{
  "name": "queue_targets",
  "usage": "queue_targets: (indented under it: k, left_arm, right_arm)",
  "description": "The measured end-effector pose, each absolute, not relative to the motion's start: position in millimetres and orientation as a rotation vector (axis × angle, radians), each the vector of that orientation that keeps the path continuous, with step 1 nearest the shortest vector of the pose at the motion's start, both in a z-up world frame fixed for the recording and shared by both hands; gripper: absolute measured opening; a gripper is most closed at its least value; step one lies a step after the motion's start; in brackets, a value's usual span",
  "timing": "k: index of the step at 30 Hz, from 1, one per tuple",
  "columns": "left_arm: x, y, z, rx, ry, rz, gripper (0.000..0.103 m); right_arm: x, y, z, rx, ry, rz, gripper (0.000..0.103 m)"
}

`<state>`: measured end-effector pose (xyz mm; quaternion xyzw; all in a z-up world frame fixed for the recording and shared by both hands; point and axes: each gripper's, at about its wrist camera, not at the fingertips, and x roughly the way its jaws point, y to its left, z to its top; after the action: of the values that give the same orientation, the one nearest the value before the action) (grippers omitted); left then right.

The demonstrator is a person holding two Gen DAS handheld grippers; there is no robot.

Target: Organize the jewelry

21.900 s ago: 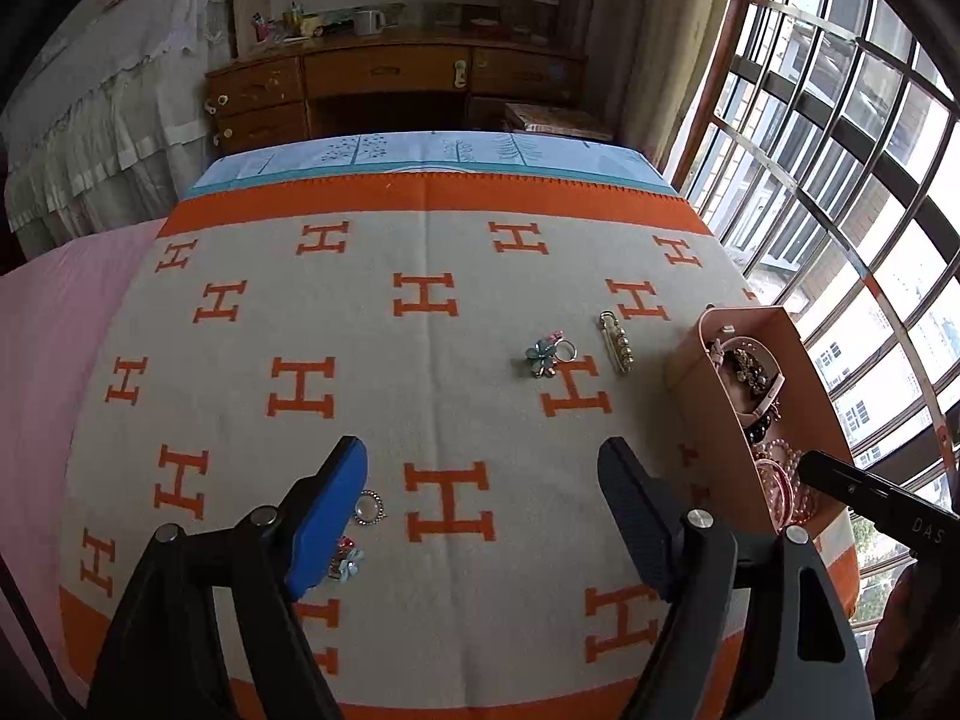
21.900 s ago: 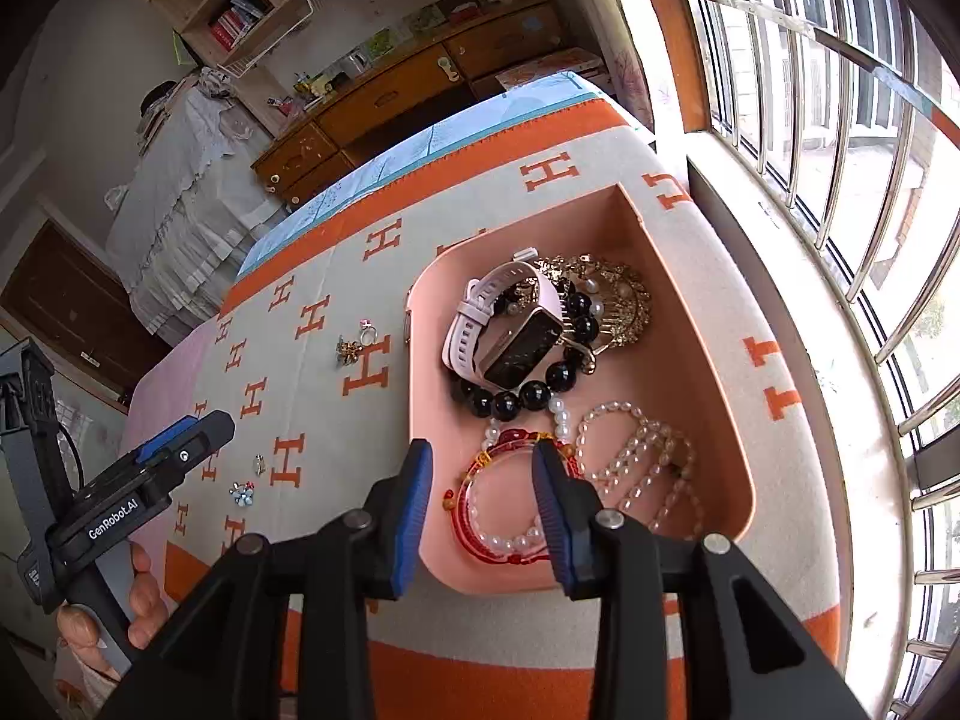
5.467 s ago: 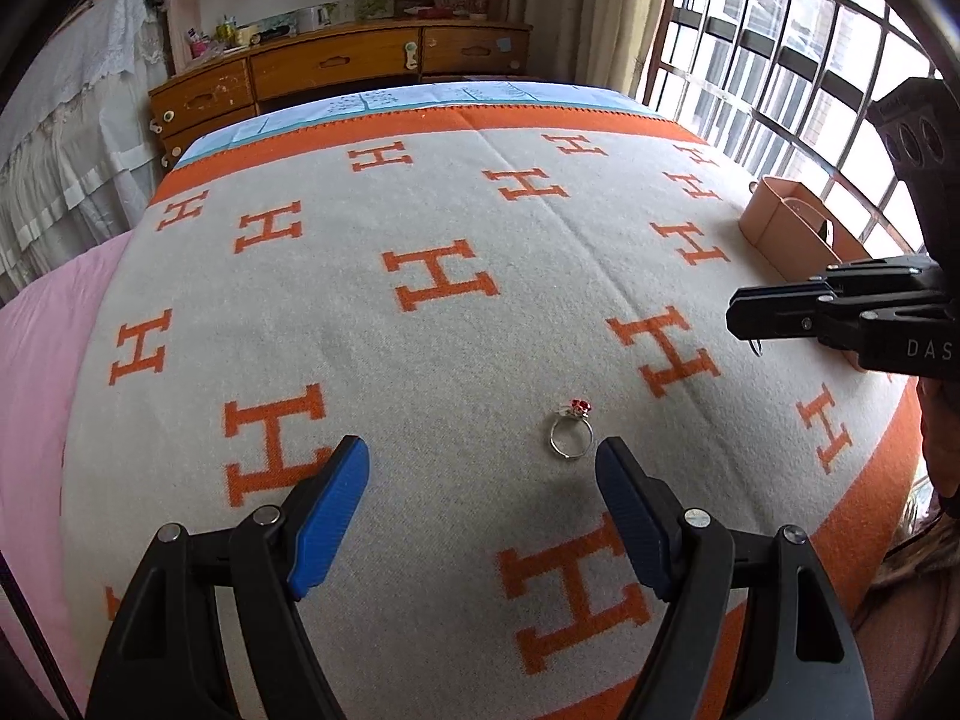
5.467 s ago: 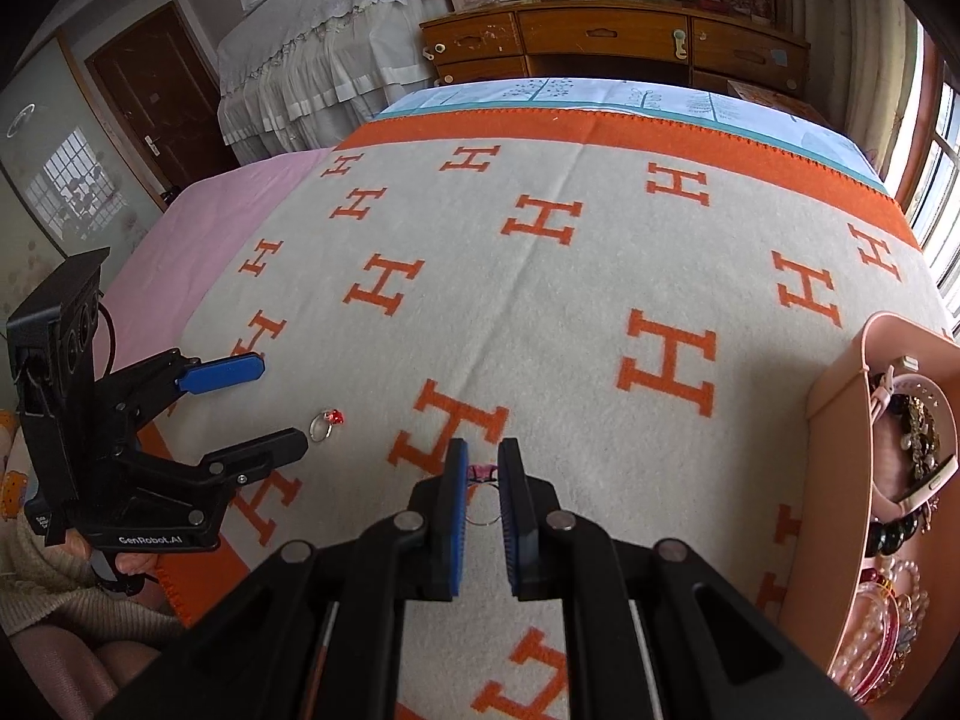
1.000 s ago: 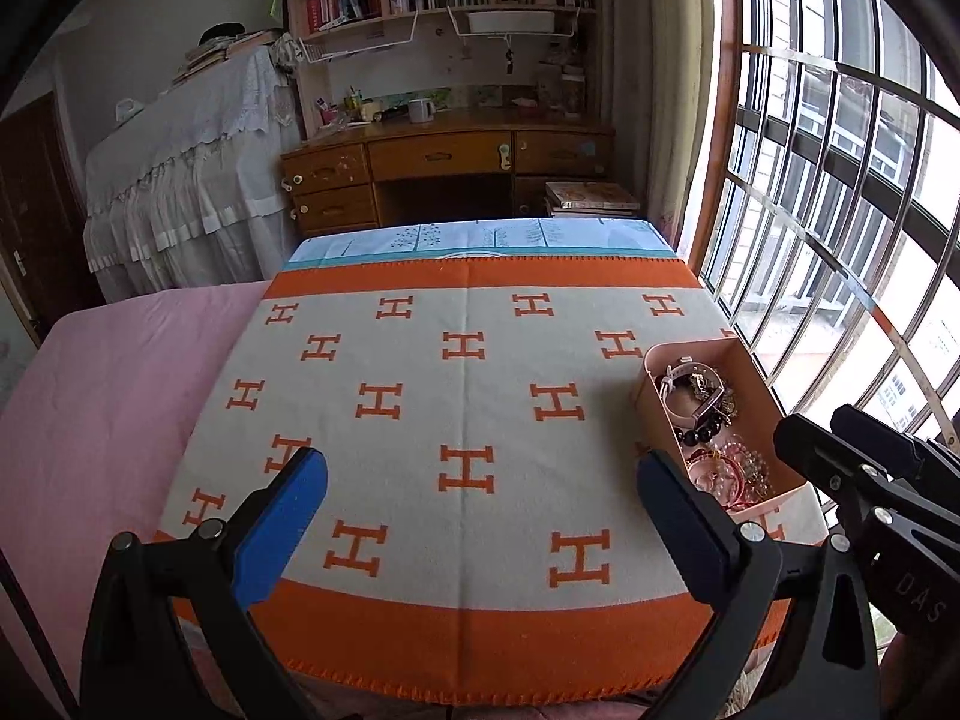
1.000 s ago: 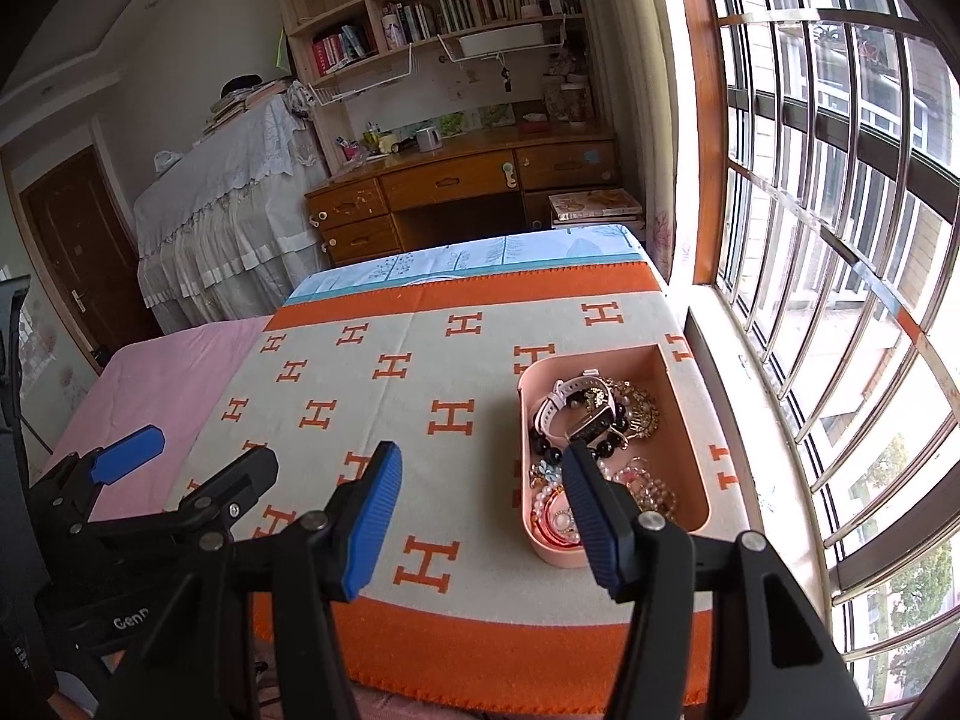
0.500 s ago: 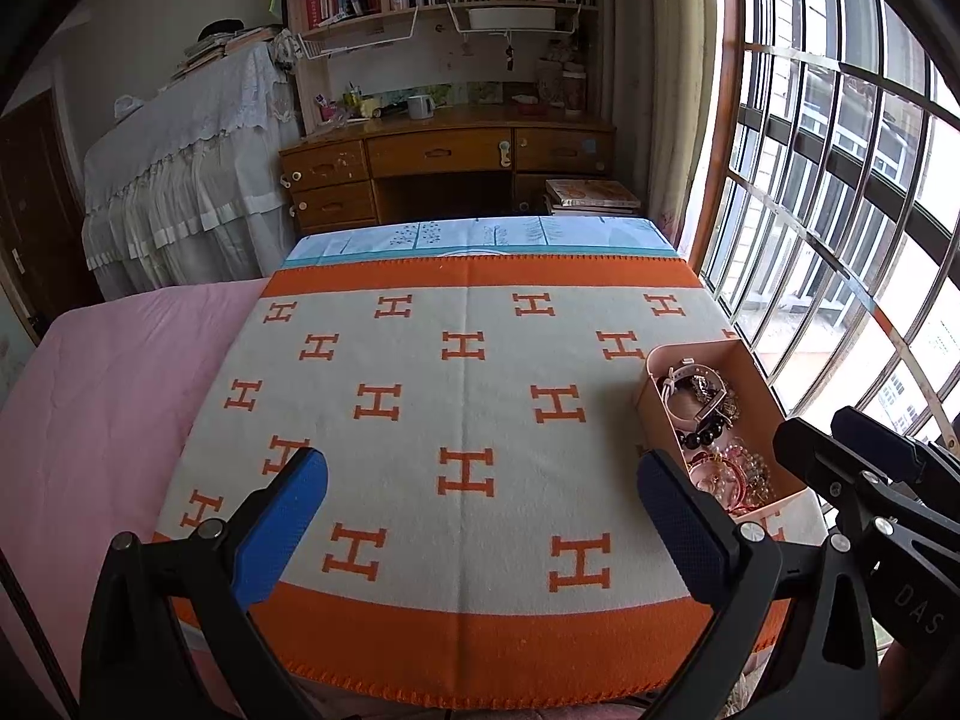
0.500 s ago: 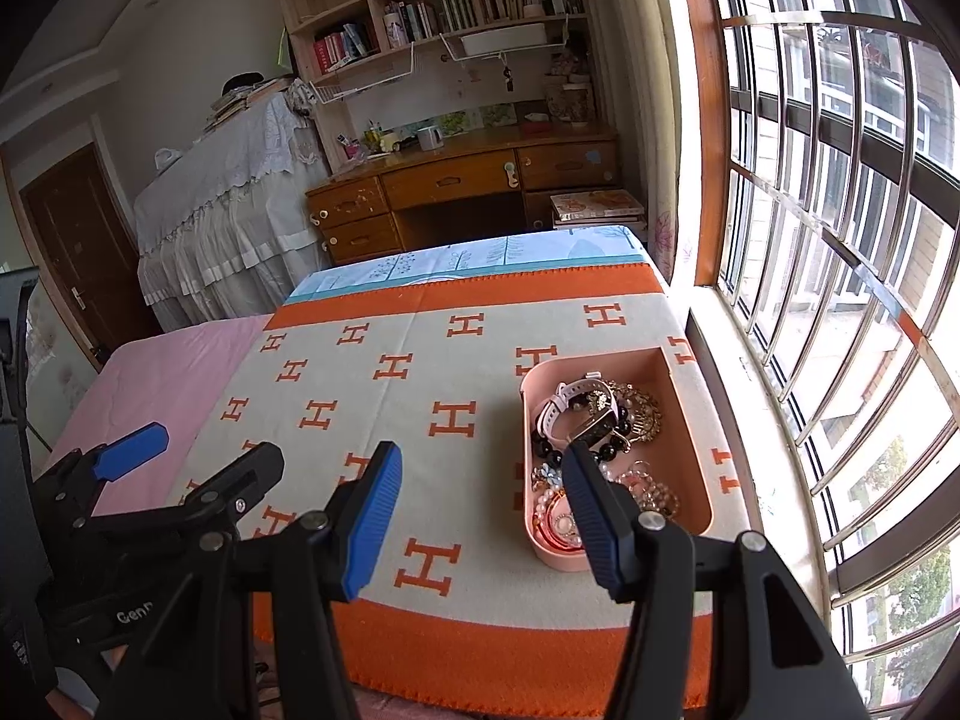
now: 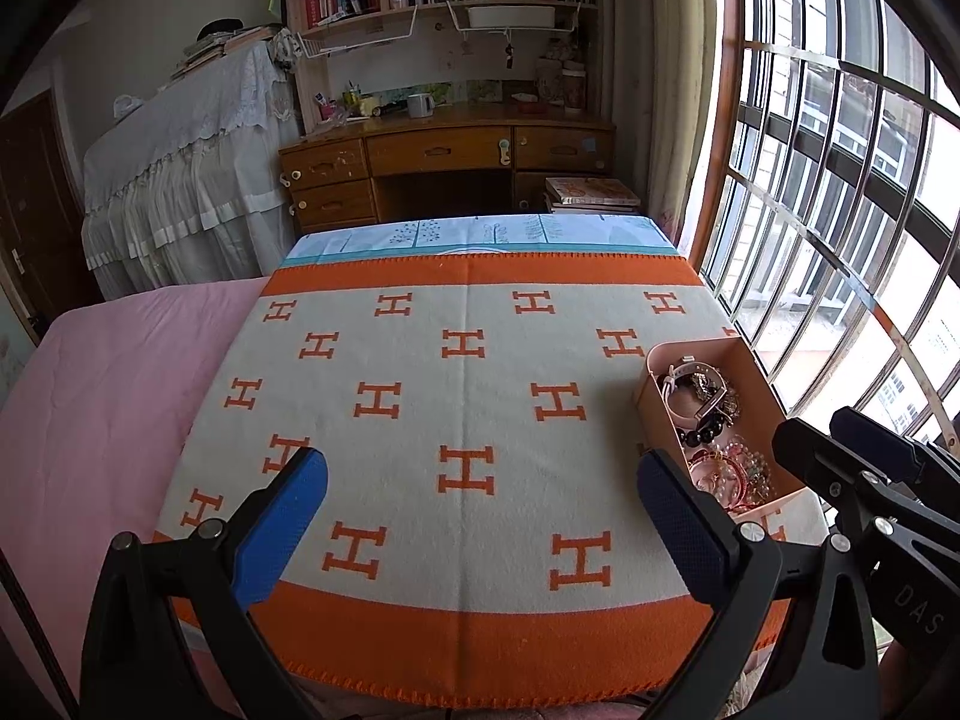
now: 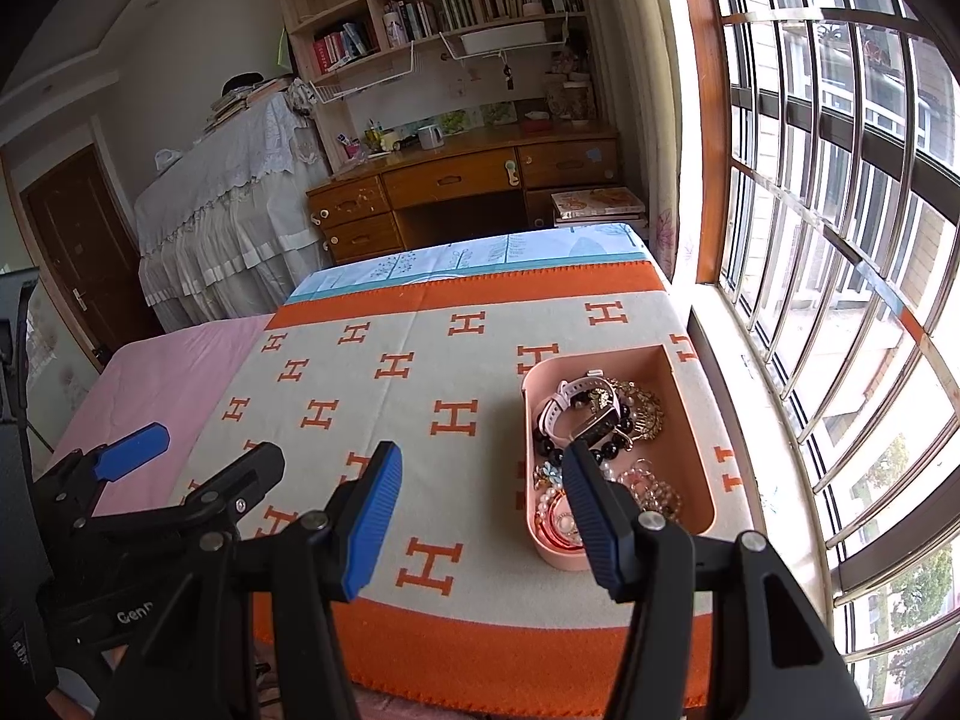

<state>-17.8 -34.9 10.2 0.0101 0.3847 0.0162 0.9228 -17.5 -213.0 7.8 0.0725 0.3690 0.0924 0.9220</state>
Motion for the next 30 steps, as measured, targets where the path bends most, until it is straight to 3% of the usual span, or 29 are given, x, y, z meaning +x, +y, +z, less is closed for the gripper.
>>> queue_targets:
  k: [30]
  left_arm:
    - [-19.8, -33.1, 7.5, 0.02, 0.799, 0.032, 0.102]
  right_arm:
    - [-17.9, -212.1, 6.0, 0.151, 0.76, 0.189, 0.056]
